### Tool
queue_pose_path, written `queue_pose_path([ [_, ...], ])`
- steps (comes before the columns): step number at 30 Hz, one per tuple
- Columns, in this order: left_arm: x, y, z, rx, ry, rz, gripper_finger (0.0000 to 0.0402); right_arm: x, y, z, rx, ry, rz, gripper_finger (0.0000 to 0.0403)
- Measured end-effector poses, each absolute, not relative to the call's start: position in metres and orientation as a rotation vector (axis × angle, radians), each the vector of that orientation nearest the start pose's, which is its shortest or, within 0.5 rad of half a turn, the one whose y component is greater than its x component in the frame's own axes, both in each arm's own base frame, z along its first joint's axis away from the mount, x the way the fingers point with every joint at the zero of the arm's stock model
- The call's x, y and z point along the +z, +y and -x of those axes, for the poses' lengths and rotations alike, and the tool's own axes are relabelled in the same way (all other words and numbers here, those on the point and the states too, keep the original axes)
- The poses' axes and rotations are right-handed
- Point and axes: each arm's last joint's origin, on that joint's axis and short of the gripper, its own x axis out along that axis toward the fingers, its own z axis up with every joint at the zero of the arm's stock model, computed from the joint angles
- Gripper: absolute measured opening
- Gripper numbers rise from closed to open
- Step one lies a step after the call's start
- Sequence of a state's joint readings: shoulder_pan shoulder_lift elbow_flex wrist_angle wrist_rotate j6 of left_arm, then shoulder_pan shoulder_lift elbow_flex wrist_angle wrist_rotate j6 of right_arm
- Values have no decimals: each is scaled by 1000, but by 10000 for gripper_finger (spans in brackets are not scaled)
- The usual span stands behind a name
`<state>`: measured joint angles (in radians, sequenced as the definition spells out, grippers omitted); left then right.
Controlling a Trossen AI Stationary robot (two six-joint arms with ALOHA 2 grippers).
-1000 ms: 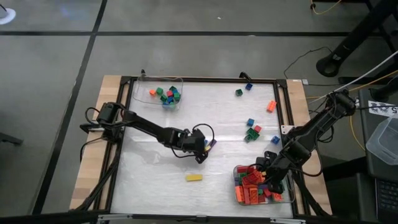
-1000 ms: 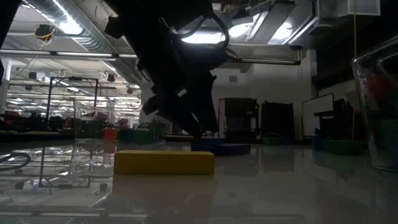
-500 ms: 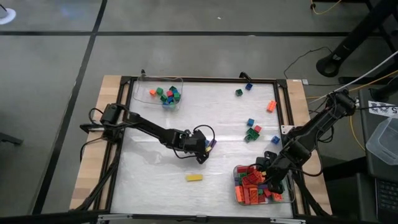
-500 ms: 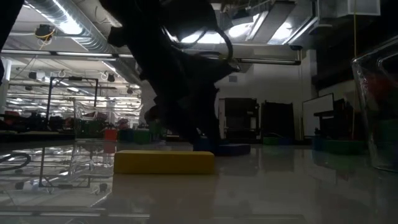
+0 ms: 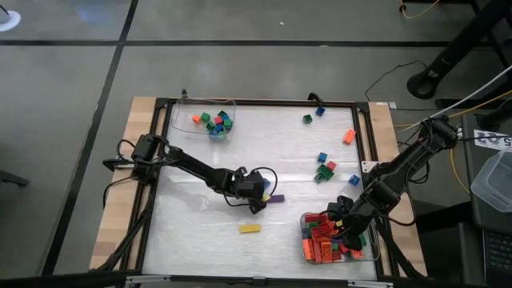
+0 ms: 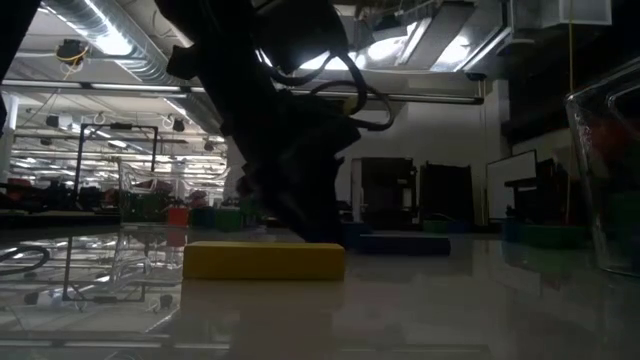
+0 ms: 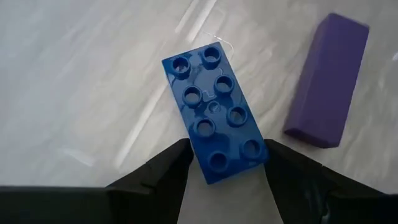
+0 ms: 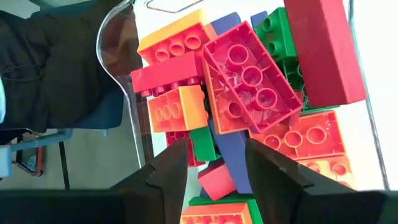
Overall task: Sort blocks by size
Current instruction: Put the rectangular blue game piece into the bottom transparent bin
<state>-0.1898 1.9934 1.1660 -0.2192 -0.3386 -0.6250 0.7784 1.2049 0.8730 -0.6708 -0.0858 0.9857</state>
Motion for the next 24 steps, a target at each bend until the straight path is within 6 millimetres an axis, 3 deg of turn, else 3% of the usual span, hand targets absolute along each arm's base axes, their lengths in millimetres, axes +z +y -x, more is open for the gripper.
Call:
queue_pose_path([
  [9, 123, -63, -384, 397, 893, 228, 123, 245, 162, -161, 237, 1237, -504, 159],
  [14, 128, -63, -389, 363, 839, 217, 122, 246, 162, -161, 237, 1236, -504, 159],
  [24, 184, -72, -409, 198, 609, 262, 122, 247, 164, -163, 289, 1201, -471, 159],
])
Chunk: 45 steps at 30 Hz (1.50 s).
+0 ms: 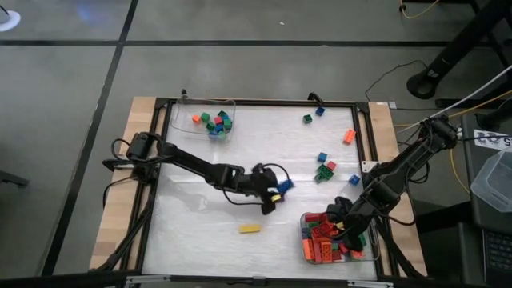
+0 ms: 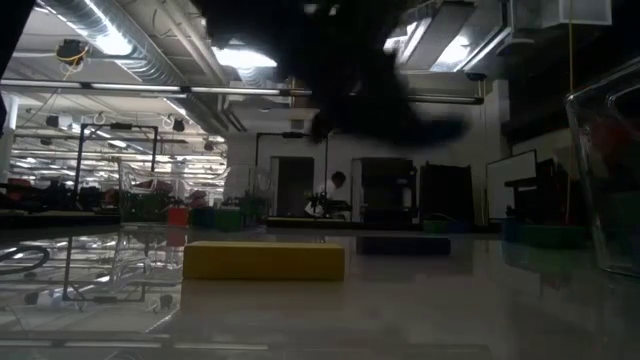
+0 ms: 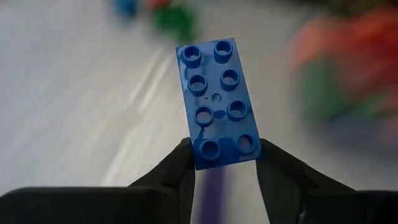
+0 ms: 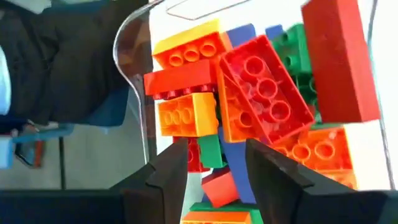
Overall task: Sort blocks by size
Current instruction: Put the rectangular blue game piece into the bottom transparent bin, then put the rectangular violet block into the bottom transparent bin
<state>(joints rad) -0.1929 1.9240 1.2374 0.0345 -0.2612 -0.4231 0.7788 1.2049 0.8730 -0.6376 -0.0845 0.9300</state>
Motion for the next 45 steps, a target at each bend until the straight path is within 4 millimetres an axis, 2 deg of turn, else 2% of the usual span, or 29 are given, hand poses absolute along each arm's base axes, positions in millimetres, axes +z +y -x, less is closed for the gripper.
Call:
queue_pose_path([
  [2, 196, -79, -416, 101, 490, 301, 122, 248, 164, -164, 317, 1182, -428, 159],
  [5, 204, -93, -424, -27, 337, 356, 122, 249, 165, -165, 352, 1142, -356, 159],
  [9, 195, -115, -429, -106, 246, 382, 122, 260, 166, -168, 375, 1059, -265, 159],
  [14, 177, -138, -439, -168, 161, 430, 131, 282, 167, -174, 389, 903, -92, 159],
  [18, 168, -149, -457, -182, 133, 431, 150, 300, 165, -179, 320, 766, 39, 159],
  [23, 162, -159, -476, -199, 110, 391, 147, 313, 163, -183, 209, 668, 95, 159],
  [31, 157, -171, -476, -231, 204, 291, 162, 313, 163, -183, 214, 668, 93, 159],
  [35, 157, -171, -476, -235, 199, 260, 164, 311, 164, -187, 136, 638, 120, 159],
  [39, 157, -170, -476, -235, 194, 249, 165, 298, 172, -197, 91, 636, 147, 159],
  [45, 158, -170, -476, -234, 195, 247, 166, 280, 184, -204, 185, 739, 154, 159],
])
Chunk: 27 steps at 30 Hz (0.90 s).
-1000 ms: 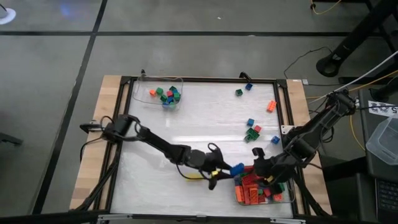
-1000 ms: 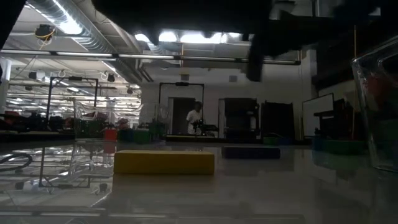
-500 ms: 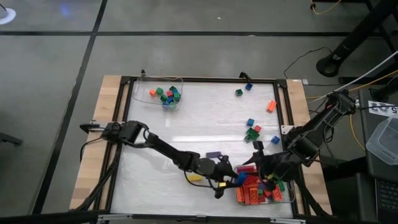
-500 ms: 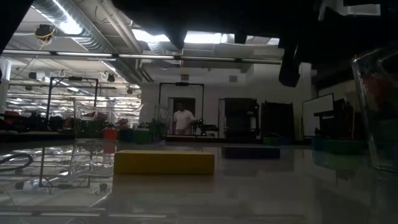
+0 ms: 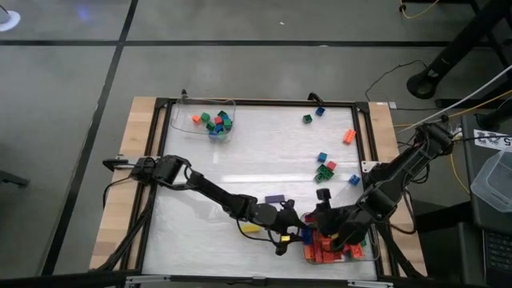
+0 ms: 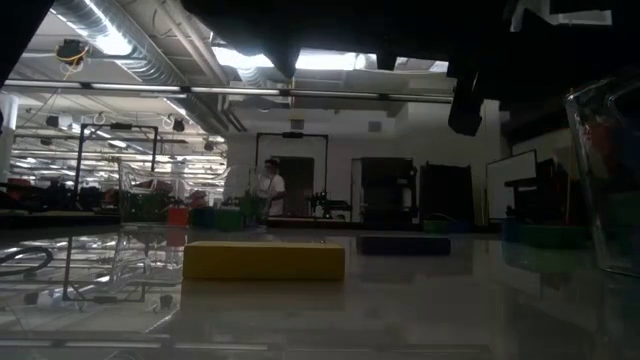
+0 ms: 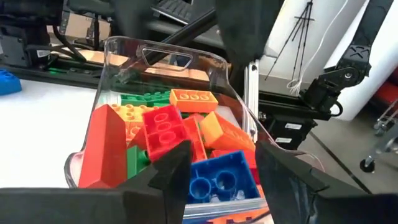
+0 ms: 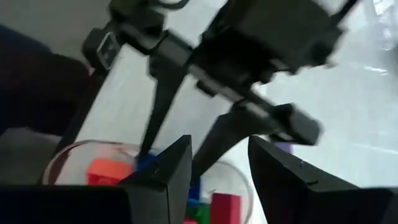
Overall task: Sort blocks by size
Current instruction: Put the rectangular violet block into the bottom transparent bin
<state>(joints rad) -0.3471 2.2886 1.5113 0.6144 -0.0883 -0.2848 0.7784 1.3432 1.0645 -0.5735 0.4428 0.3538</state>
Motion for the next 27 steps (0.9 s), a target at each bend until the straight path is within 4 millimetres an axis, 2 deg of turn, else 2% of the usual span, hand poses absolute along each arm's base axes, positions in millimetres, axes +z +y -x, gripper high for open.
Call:
queue_pose_path([
  [6, 179, -152, -473, -190, 292, 222, 166, 279, 185, -203, 220, 770, 115, 159],
  [14, 196, -116, -453, -83, 611, 155, 166, 276, 185, -199, 280, 839, 107, 159],
  [16, 194, -108, -448, -61, 698, 119, 166, 275, 184, -198, 285, 859, 114, 159],
  [22, 168, -91, -435, 41, 950, 47, 166, 275, 184, -198, 283, 867, 118, 159],
  [27, 152, -83, -435, 93, 1015, 43, 166, 275, 183, -198, 282, 866, 118, 159],
])
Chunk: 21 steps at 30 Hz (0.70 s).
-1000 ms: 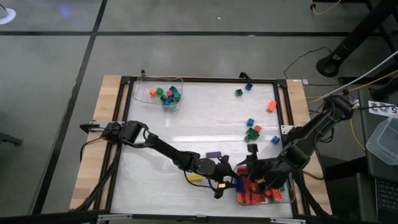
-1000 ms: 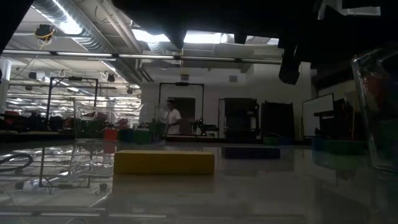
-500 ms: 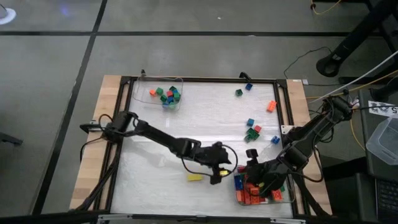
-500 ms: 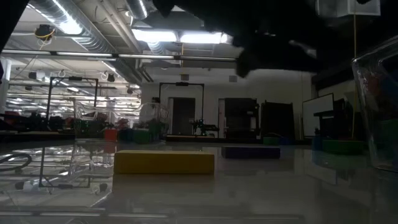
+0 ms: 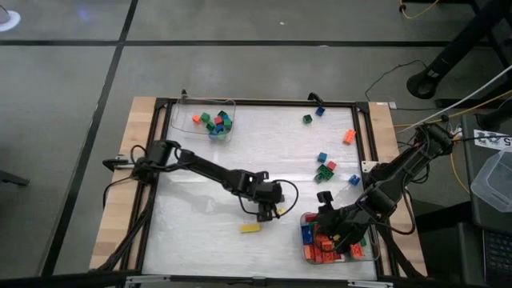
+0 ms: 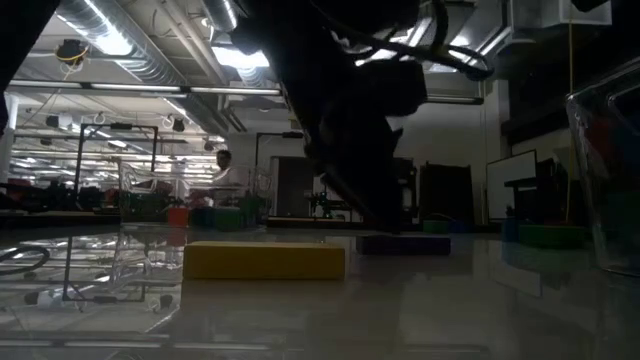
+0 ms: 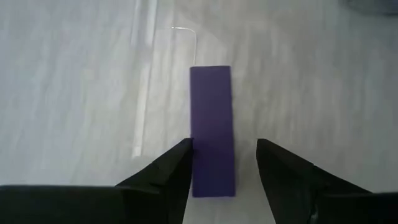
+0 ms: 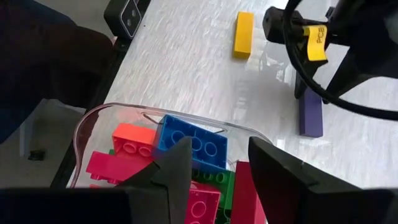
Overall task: Sort blocks by size
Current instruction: Put the rectangular violet block into the bottom transparent bin
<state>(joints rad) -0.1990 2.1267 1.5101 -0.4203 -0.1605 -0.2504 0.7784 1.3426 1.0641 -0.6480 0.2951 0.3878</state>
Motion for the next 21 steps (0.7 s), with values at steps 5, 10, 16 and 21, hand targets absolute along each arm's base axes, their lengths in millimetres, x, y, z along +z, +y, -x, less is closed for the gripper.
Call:
queue_pose_path([
  [5, 140, -78, -437, 101, 1041, 27, 166, 275, 183, -198, 282, 866, 118, 159],
  [10, 130, -78, -439, 106, 1055, 19, 166, 275, 183, -198, 282, 866, 118, 159],
  [16, 127, -80, -440, 120, 1059, 42, 134, 275, 184, -198, 287, 867, 116, 159],
  [21, 135, -83, -438, 123, 1036, 83, 84, 274, 185, -197, 346, 899, 91, 159],
])
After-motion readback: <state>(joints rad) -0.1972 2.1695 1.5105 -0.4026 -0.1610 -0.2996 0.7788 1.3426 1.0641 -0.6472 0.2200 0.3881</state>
